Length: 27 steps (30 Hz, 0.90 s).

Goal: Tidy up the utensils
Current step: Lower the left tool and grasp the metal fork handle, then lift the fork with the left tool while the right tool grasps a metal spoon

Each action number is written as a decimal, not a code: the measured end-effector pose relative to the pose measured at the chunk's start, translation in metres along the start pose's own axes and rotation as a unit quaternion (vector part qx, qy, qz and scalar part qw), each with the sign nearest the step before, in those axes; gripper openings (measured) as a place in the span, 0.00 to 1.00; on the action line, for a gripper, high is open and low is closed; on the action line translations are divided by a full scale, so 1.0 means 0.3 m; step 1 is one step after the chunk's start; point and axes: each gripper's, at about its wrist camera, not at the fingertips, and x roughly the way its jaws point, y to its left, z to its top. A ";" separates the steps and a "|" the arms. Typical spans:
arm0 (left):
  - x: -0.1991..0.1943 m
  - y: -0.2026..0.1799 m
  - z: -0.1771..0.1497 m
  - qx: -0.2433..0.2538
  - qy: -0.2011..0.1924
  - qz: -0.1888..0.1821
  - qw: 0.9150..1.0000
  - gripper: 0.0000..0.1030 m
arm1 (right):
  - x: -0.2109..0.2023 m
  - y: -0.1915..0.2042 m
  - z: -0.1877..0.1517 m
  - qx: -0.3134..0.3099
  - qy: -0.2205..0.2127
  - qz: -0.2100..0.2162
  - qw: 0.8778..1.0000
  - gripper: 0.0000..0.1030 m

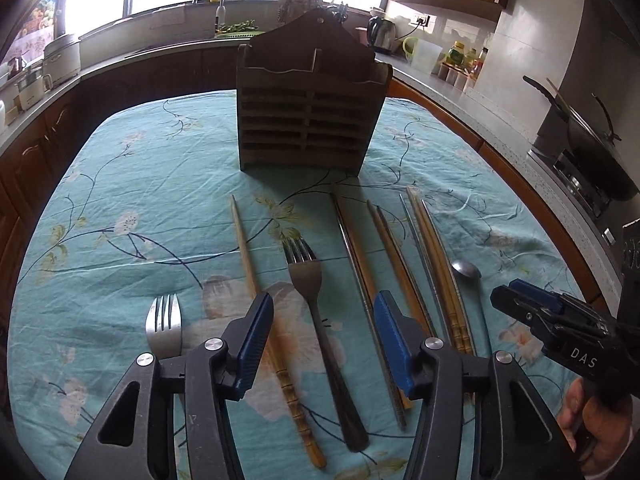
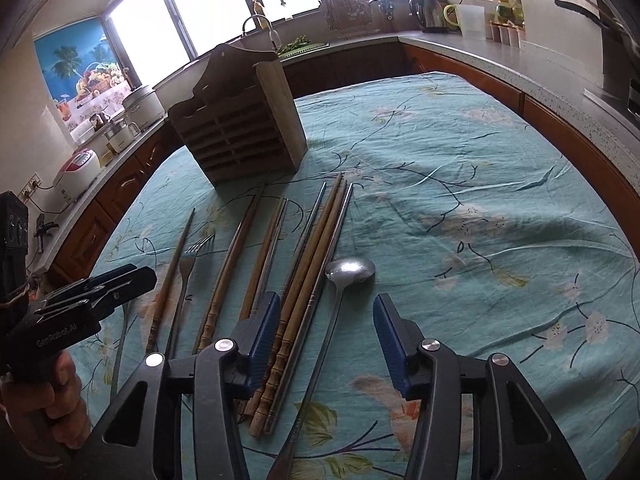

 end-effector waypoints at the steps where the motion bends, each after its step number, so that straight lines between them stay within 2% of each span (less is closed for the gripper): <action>1: 0.018 0.002 0.012 0.002 0.007 0.003 1.000 0.48 | 0.016 -0.005 0.003 0.001 0.006 -0.001 1.000 0.44; 8: 0.144 0.024 0.084 0.004 0.044 0.019 0.999 0.41 | 0.096 -0.031 0.015 0.010 0.038 -0.002 0.999 0.39; 12: 0.239 0.007 0.094 0.013 0.069 0.025 0.997 0.30 | 0.109 -0.023 0.028 -0.005 0.041 -0.010 0.999 0.35; 14: 0.251 -0.010 0.095 0.028 0.063 0.035 0.997 0.27 | 0.116 -0.013 0.029 -0.021 0.044 -0.023 0.999 0.26; 15: 0.255 -0.014 0.096 0.031 0.061 0.038 0.997 0.23 | 0.119 -0.008 0.029 -0.030 0.044 -0.031 0.998 0.19; 18: 0.251 -0.004 0.095 0.023 0.058 0.022 0.998 0.21 | 0.115 -0.010 0.028 -0.034 0.044 -0.023 0.998 0.05; 21: 0.214 0.007 0.088 0.020 0.044 0.009 0.999 0.21 | 0.093 -0.012 0.033 -0.028 0.036 -0.009 0.999 0.02; 27: 0.086 0.031 0.072 0.002 0.000 -0.028 1.000 0.20 | 0.008 0.005 0.069 -0.021 0.003 0.023 1.000 0.02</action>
